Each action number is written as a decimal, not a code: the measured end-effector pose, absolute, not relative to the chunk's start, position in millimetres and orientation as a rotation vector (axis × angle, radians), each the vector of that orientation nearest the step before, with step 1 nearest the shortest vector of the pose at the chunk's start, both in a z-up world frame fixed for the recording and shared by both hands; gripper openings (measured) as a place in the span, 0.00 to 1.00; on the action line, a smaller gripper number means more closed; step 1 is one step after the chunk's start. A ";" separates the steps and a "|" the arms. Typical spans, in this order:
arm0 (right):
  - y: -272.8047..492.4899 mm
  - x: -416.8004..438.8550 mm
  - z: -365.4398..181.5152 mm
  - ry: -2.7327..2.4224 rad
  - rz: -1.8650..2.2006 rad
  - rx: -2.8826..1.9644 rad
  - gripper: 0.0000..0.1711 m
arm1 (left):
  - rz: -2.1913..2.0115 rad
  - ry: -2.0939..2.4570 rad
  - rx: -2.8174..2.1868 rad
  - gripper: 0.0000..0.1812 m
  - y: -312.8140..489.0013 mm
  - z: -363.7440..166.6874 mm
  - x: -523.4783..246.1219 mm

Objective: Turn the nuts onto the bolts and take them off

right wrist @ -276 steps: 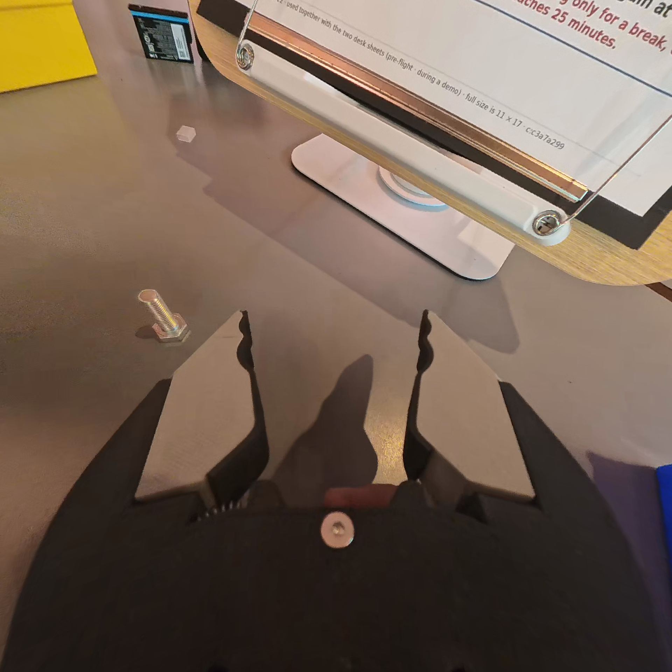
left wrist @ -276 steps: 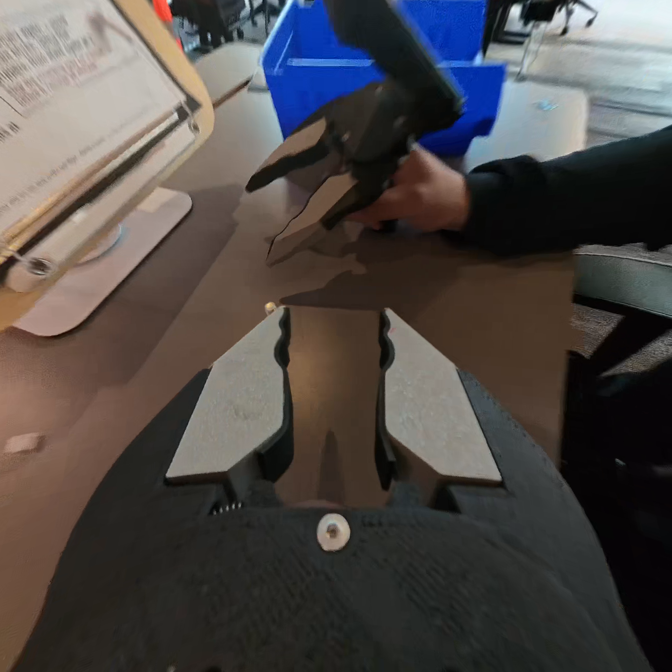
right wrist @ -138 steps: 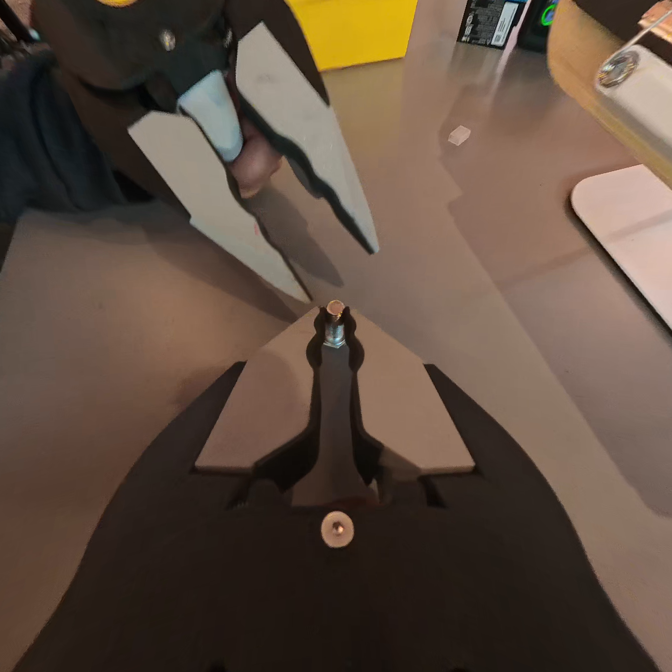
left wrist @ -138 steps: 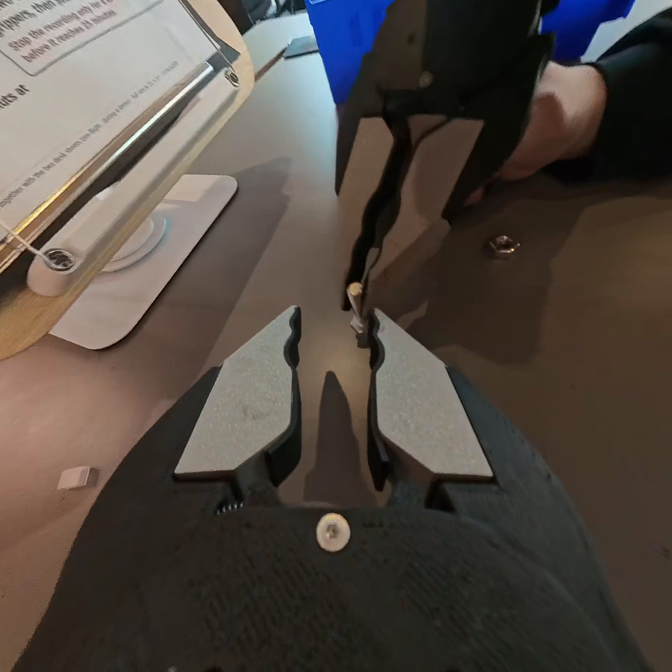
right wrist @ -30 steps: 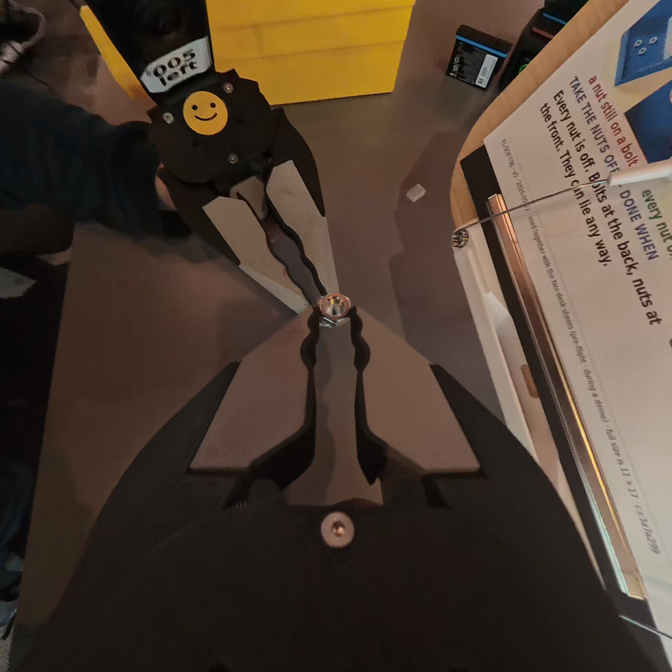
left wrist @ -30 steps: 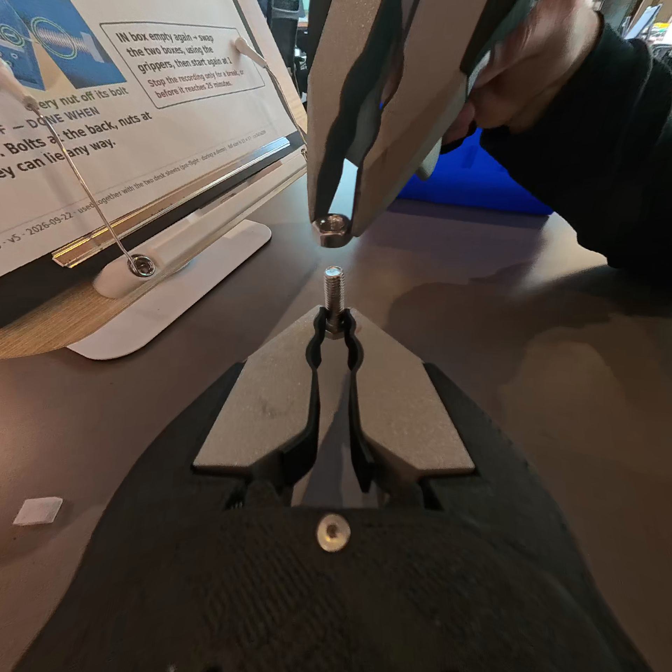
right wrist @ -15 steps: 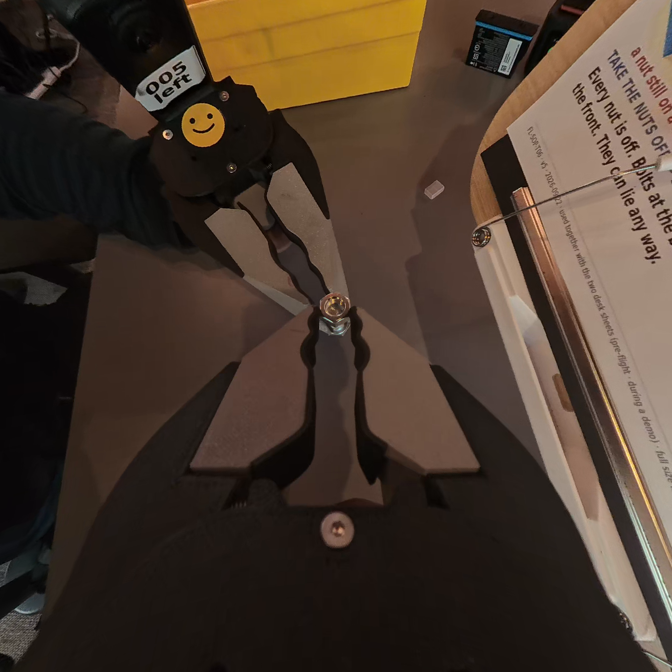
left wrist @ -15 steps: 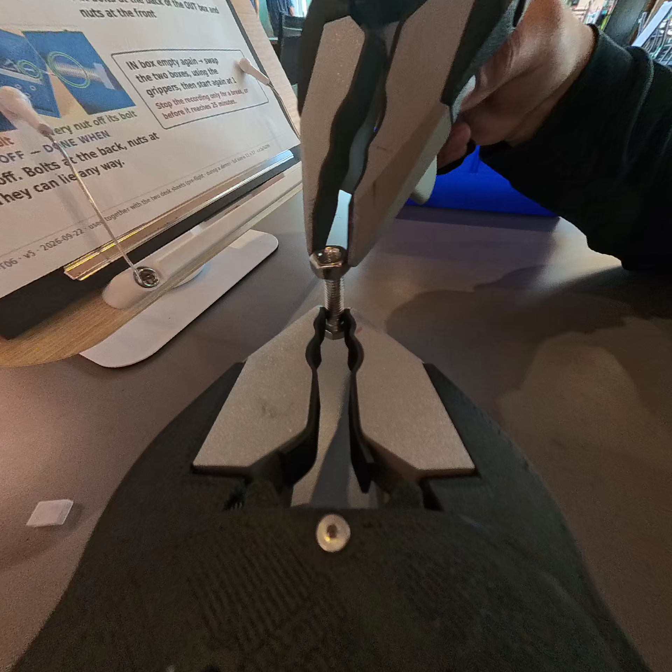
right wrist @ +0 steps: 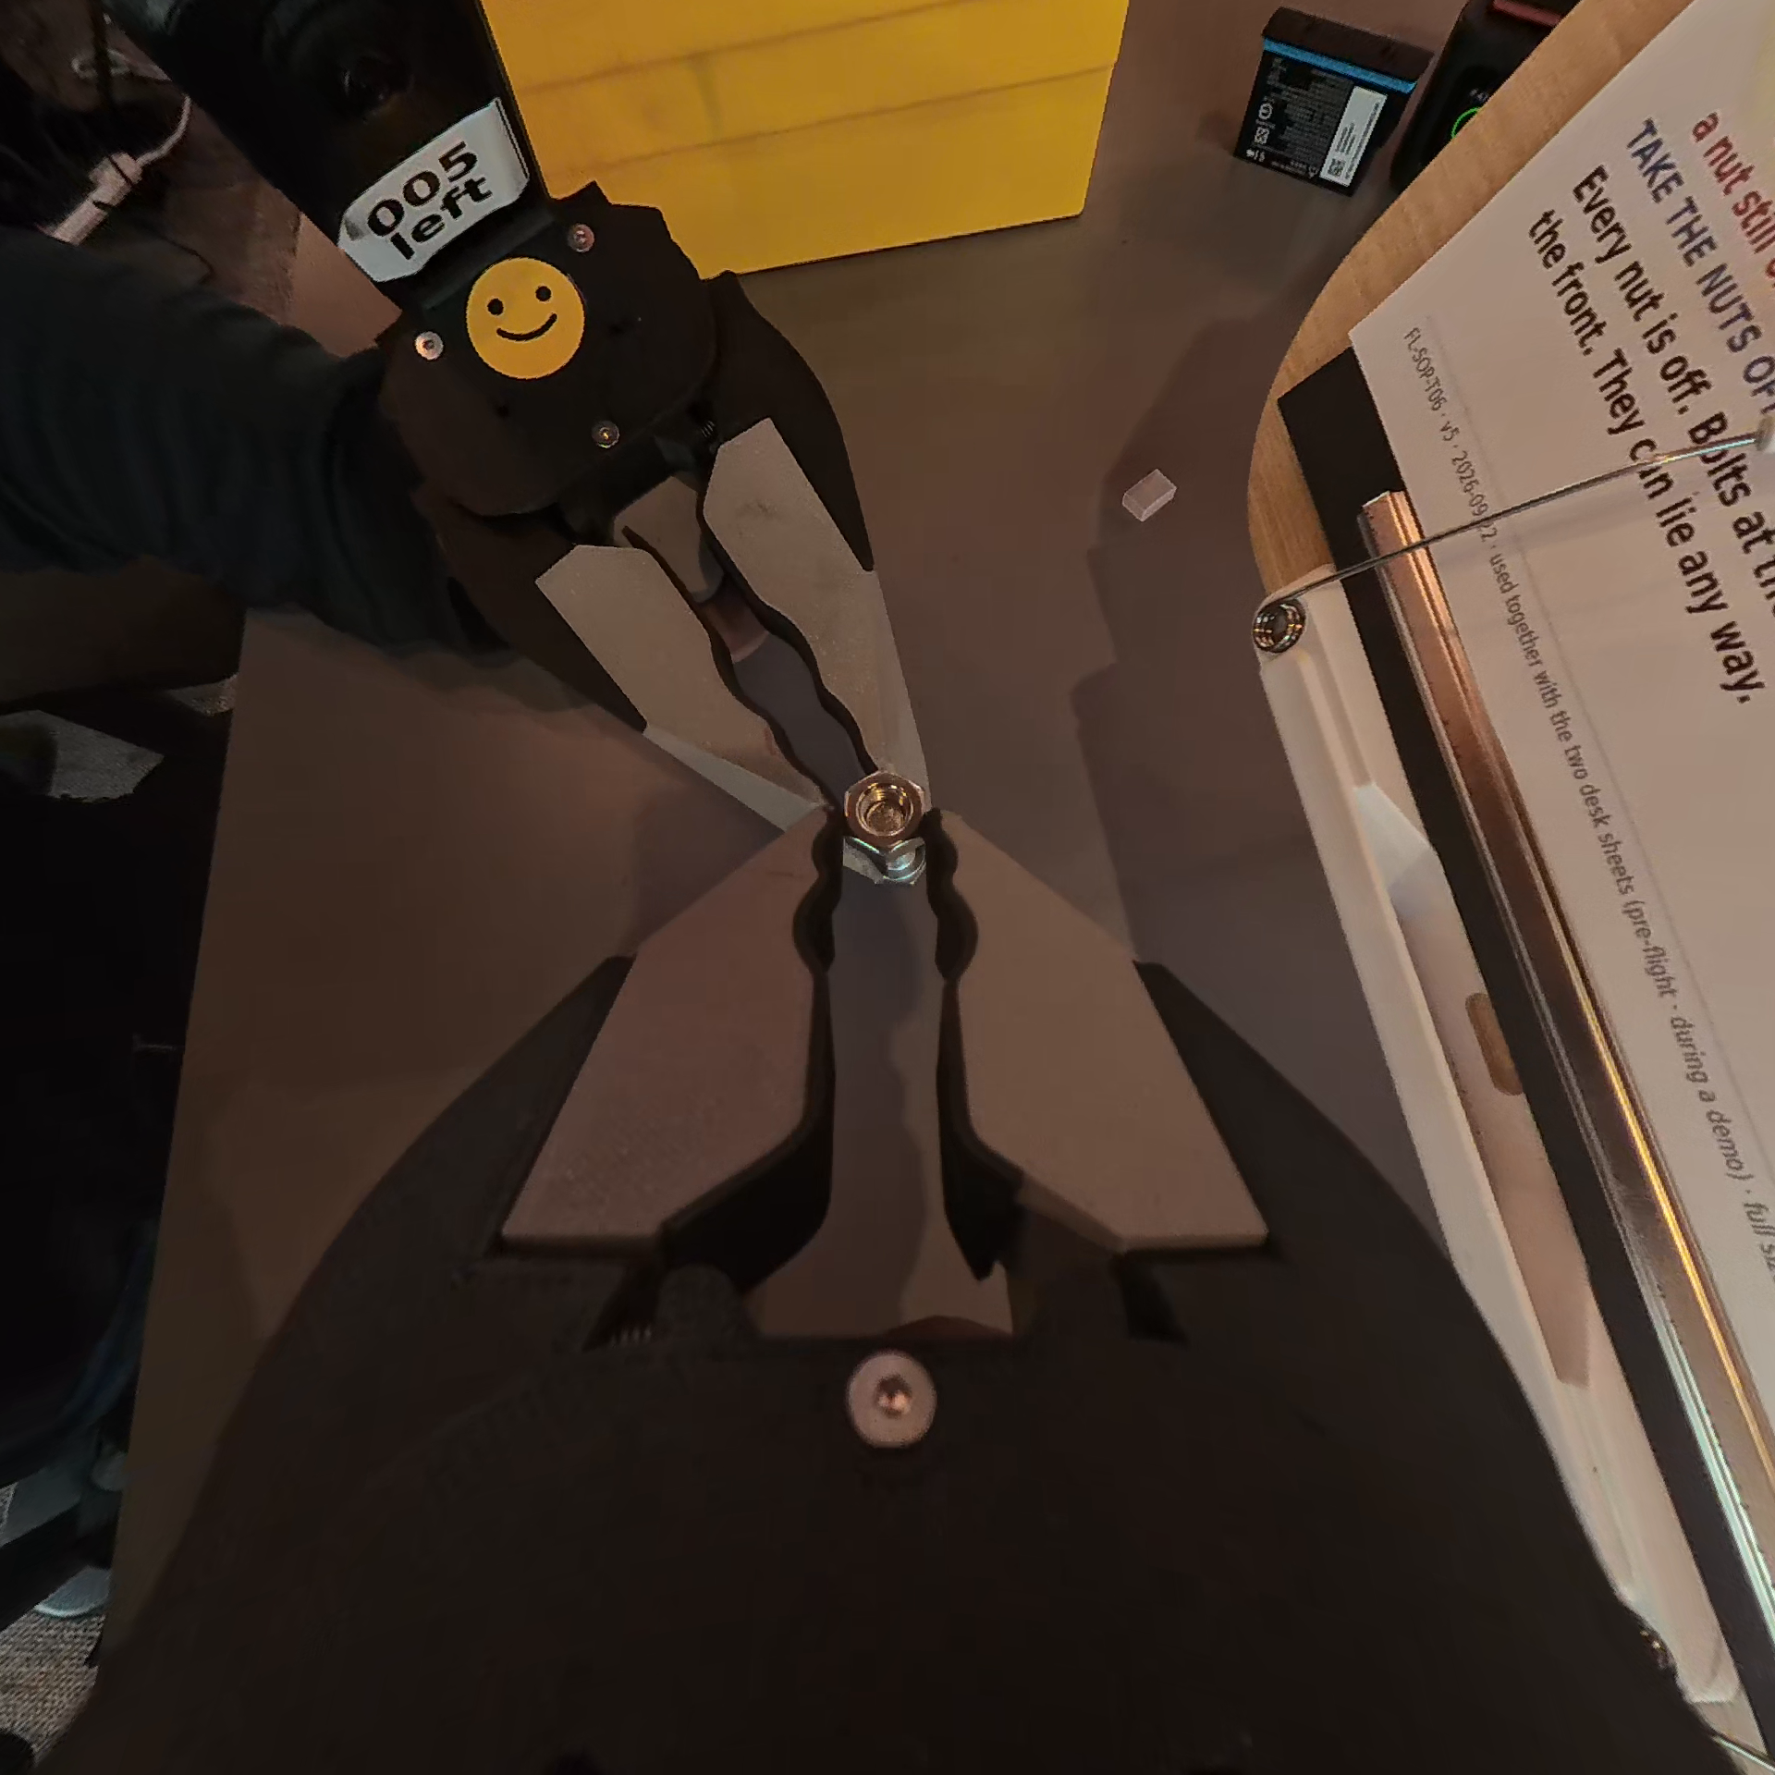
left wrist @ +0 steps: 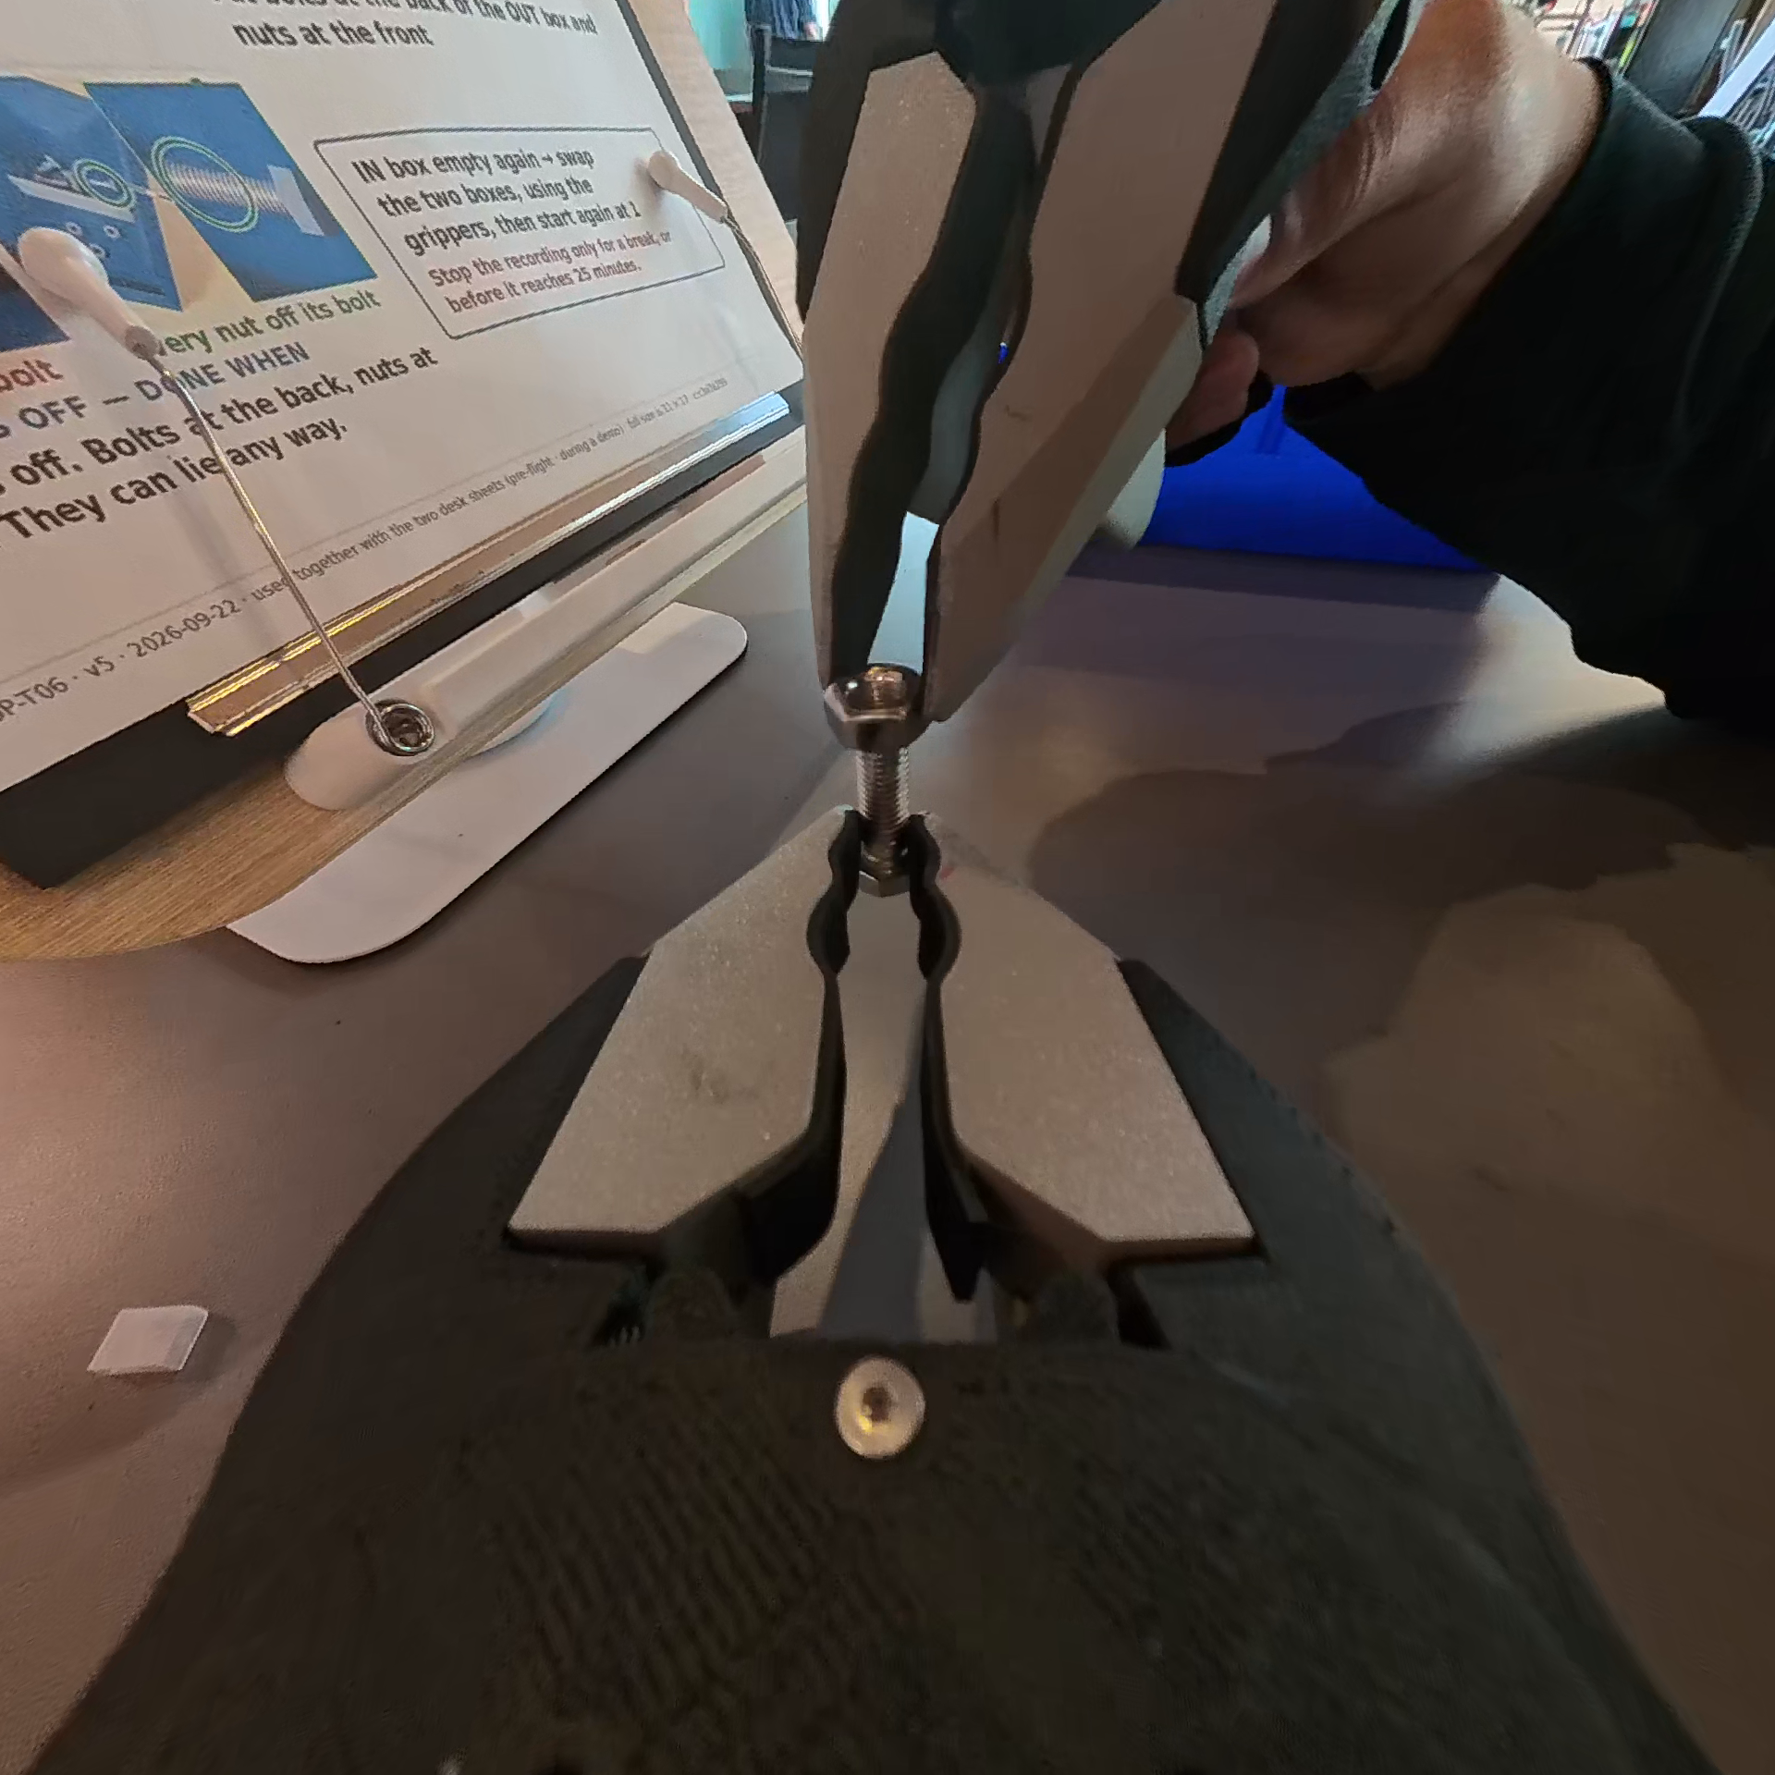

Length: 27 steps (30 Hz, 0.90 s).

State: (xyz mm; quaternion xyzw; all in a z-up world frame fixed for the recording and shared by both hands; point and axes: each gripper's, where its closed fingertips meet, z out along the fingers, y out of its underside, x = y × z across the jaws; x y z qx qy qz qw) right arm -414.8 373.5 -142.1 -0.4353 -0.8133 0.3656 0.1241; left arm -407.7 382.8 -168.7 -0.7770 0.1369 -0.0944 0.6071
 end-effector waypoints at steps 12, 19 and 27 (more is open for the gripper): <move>373.2 -414.3 -142.4 -2.369 1.081 -1.279 0.08 | -0.204 0.320 -1.798 0.04 382.8 -168.7 -407.7; 372.5 -414.8 -142.1 -2.366 1.094 -1.276 0.08 | -0.206 0.318 -1.797 0.04 382.7 -168.2 -407.7; 372.6 -414.5 -143.3 -2.370 1.090 -1.278 0.08 | -0.208 0.318 -1.798 0.04 382.7 -168.4 -407.4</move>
